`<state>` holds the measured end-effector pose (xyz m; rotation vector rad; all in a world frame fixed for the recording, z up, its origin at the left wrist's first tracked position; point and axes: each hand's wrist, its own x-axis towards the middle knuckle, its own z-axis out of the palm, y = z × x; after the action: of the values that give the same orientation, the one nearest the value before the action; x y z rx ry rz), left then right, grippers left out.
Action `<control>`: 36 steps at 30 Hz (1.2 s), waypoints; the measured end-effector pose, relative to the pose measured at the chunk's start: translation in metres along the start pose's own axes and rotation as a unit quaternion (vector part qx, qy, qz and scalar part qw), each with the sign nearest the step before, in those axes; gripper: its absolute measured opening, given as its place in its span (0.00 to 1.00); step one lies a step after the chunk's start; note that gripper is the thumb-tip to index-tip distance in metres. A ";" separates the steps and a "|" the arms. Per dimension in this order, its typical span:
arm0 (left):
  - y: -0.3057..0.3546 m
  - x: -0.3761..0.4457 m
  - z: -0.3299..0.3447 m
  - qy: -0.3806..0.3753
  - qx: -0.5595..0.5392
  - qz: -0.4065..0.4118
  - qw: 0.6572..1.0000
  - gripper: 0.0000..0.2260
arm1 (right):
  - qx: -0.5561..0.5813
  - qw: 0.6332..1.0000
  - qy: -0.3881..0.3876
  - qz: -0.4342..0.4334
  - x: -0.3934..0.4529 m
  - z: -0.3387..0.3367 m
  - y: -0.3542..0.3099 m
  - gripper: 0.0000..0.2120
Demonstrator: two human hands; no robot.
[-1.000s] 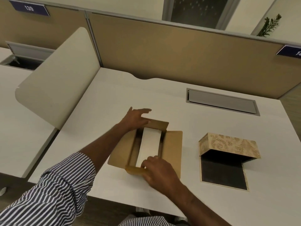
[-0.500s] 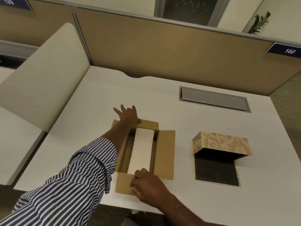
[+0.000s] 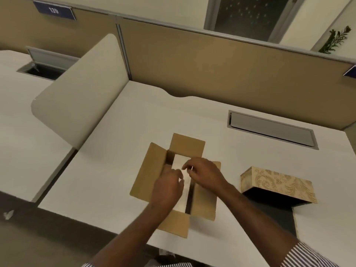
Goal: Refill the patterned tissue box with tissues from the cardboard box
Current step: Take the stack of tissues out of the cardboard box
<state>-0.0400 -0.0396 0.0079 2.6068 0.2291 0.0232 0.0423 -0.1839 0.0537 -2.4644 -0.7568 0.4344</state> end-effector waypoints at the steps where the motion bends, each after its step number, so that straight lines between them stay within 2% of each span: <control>1: 0.002 -0.006 0.006 -0.032 0.023 -0.011 0.999 0.08 | -0.072 0.996 -0.050 -0.027 0.015 -0.005 0.003 0.14; 3: 0.003 -0.014 0.015 -0.082 0.075 -0.040 0.993 0.12 | -0.216 0.958 -0.159 -0.105 0.047 -0.007 0.000 0.21; 6: 0.005 -0.016 0.026 -0.125 0.130 -0.109 0.978 0.29 | -0.372 0.853 -0.278 -0.236 0.087 0.006 -0.014 0.29; 8: 0.001 -0.014 0.034 -0.137 0.089 -0.178 0.971 0.39 | -0.446 0.782 -0.327 -0.289 0.107 0.019 -0.023 0.33; 10: -0.008 -0.009 0.040 -0.150 -0.002 -0.251 0.956 0.45 | -0.501 0.727 -0.357 -0.304 0.119 0.033 -0.027 0.37; 12: -0.018 -0.001 0.042 -0.164 -0.072 -0.294 0.939 0.49 | -0.538 0.691 -0.378 -0.301 0.127 0.042 -0.027 0.37; 14: -0.025 0.006 0.045 -0.171 -0.115 -0.303 0.930 0.51 | -0.560 0.665 -0.389 -0.304 0.129 0.050 -0.025 0.36; 16: -0.029 0.009 0.049 -0.174 -0.146 -0.308 0.924 0.53 | -0.570 0.651 -0.388 -0.317 0.129 0.055 -0.021 0.39; 18: -0.031 0.011 0.054 -0.186 -0.148 -0.328 0.914 0.55 | -0.566 0.652 -0.381 -0.330 0.131 0.058 -0.017 0.41; 23: -0.038 0.017 0.064 -0.242 -0.120 -0.360 0.893 0.50 | -0.541 0.659 -0.385 -0.354 0.140 0.060 -0.007 0.43; 27: -0.037 0.017 0.070 -0.238 -0.097 -0.351 0.901 0.49 | -0.529 0.654 -0.366 -0.398 0.144 0.062 0.009 0.43; 30: -0.032 0.013 0.074 -0.205 -0.068 -0.330 0.919 0.48 | -0.493 0.668 -0.354 -0.430 0.145 0.060 0.019 0.42; 33: -0.030 0.010 0.077 -0.179 -0.112 -0.312 0.926 0.50 | -0.441 0.684 -0.352 -0.462 0.148 0.052 0.025 0.38; 36: -0.028 0.008 0.074 -0.159 -0.143 -0.292 0.932 0.50 | -0.397 0.683 -0.354 -0.501 0.149 0.042 0.026 0.35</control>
<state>-0.0323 -0.0514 -0.0709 2.1213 0.8050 -0.5287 0.1525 -0.0980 -0.0172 -1.9118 -2.9085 0.6872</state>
